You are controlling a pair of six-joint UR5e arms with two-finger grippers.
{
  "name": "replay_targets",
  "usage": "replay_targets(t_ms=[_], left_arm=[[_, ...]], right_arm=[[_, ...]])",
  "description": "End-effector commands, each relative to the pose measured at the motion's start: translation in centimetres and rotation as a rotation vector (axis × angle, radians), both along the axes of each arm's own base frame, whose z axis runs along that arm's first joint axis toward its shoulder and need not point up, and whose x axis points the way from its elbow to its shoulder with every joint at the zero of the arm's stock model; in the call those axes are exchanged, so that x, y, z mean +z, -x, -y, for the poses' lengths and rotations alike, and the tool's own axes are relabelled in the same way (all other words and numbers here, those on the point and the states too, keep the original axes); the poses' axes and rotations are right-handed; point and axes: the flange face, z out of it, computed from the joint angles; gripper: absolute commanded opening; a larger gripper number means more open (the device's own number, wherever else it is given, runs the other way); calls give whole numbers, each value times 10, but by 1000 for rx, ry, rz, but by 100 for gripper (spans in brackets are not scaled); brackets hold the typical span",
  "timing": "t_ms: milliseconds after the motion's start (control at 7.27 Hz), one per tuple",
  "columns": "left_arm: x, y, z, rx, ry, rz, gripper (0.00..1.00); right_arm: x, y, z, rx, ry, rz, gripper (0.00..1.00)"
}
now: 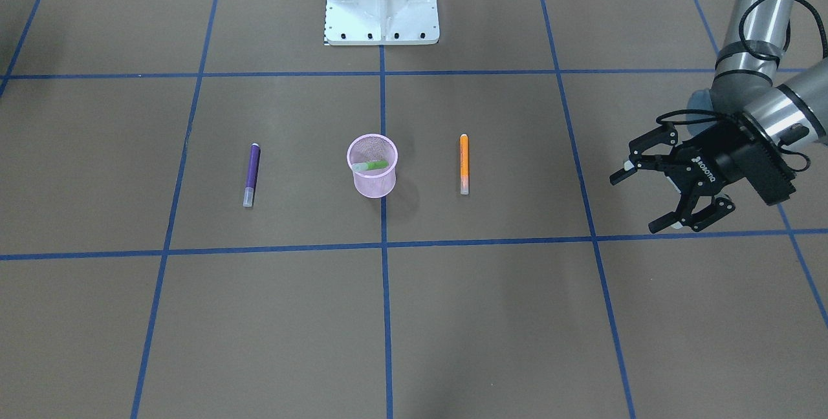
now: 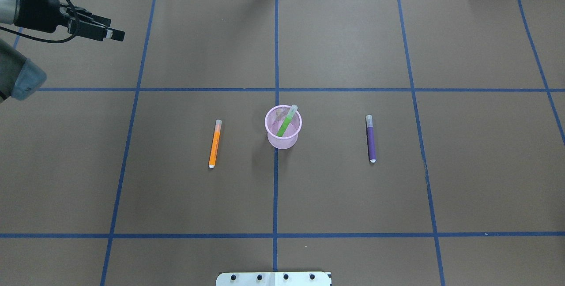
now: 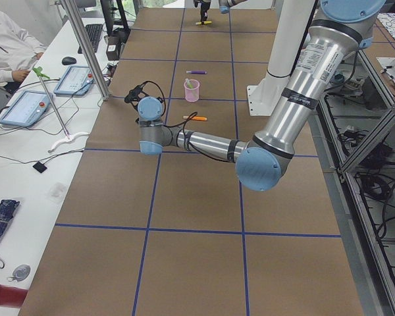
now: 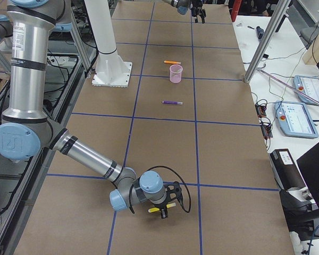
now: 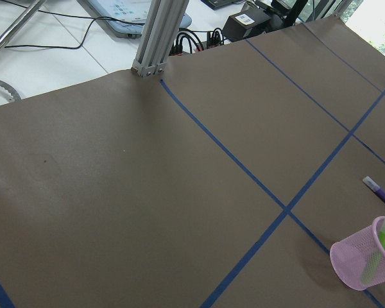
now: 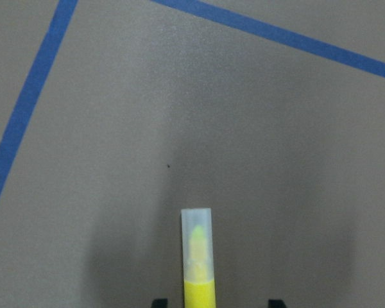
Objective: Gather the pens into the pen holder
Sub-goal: 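Grasp the yellow highlighter with the right gripper and lift it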
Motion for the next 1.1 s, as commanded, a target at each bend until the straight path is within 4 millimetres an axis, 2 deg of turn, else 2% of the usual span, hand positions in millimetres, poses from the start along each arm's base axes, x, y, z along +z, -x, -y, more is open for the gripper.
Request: replay_targets(t_ms=[0, 138, 275, 550, 688, 825, 963], left_arm=[[0, 1, 0, -1, -1, 0, 100], [0, 1, 0, -1, 0, -1, 100], [6, 1, -3, 4, 10, 4, 100], [13, 4, -5, 5, 21, 9, 100], [19, 19, -2, -16, 30, 13, 100], [23, 55, 7, -33, 9, 30, 100], [40, 92, 14, -15, -41, 72, 100]], right_arm=[[-2, 0, 1, 10, 5, 5, 0], [-11, 2, 7, 12, -12, 13, 0], [-38, 3, 21, 46, -39, 37, 0], [-124, 10, 49, 171, -74, 152, 0], [-168, 12, 59, 257, -74, 214, 0], [-218, 12, 65, 318, -99, 274, 0], [-271, 13, 69, 322, -184, 312, 0]])
